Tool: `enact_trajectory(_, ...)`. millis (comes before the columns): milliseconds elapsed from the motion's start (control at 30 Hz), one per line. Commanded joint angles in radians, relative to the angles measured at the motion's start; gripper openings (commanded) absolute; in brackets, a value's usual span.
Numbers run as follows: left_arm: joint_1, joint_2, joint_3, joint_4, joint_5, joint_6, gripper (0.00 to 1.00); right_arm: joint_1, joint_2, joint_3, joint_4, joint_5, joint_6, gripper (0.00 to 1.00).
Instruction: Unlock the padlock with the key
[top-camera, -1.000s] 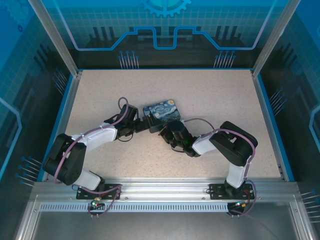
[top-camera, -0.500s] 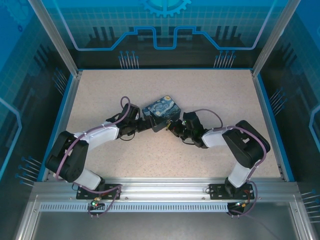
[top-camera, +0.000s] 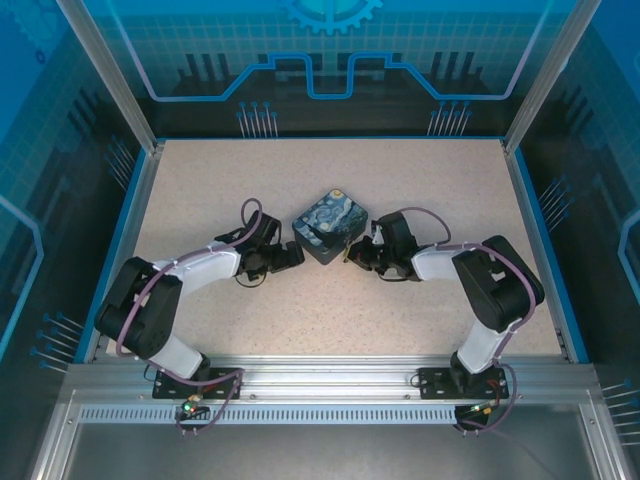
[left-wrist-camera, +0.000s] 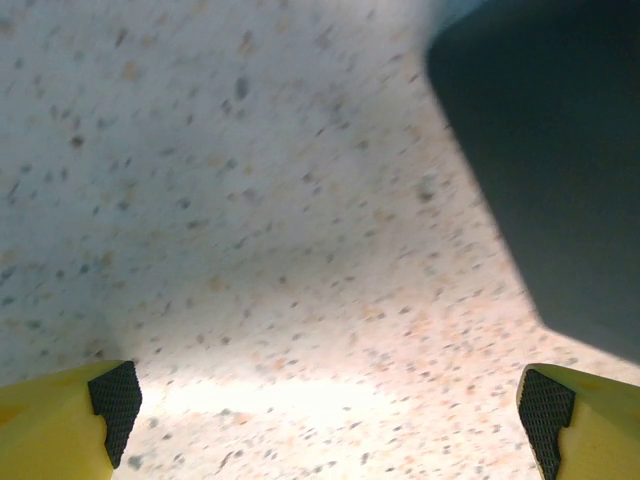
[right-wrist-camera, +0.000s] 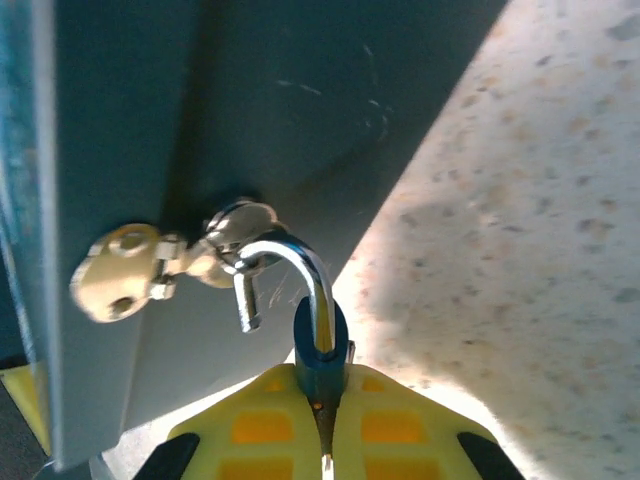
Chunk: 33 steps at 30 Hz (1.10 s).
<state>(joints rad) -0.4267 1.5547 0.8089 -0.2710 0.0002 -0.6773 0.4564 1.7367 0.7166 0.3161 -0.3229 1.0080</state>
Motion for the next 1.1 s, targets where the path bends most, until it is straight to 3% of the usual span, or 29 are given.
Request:
enact_trajectory(0, 0.003, 0.007, 0.002, -0.07, -0.022, 0.025, 0.98, -0.007, 0.024, -0.048, 0.069, -0.01, -0.003, 0.0)
enact_trajectory(133, 0.003, 0.002, 0.005, -0.07, -0.021, 0.024, 0.98, -0.011, 0.046, -0.059, 0.135, -0.011, 0.006, 0.0)
enact_trajectory(433, -0.037, -0.139, 0.063, -0.084, -0.039, 0.002, 0.99, -0.025, 0.005, -0.071, 0.1, -0.016, -0.021, 0.0)
enact_trajectory(700, -0.083, 0.033, 0.258, -0.144, -0.098, 0.052, 0.99, -0.031, -0.01, -0.06, 0.073, -0.028, -0.035, 0.0)
enact_trajectory(1067, -0.163, 0.211, 0.368, -0.193, -0.235, 0.11, 0.99, -0.044, -0.03, -0.062, 0.045, -0.054, -0.059, 0.0)
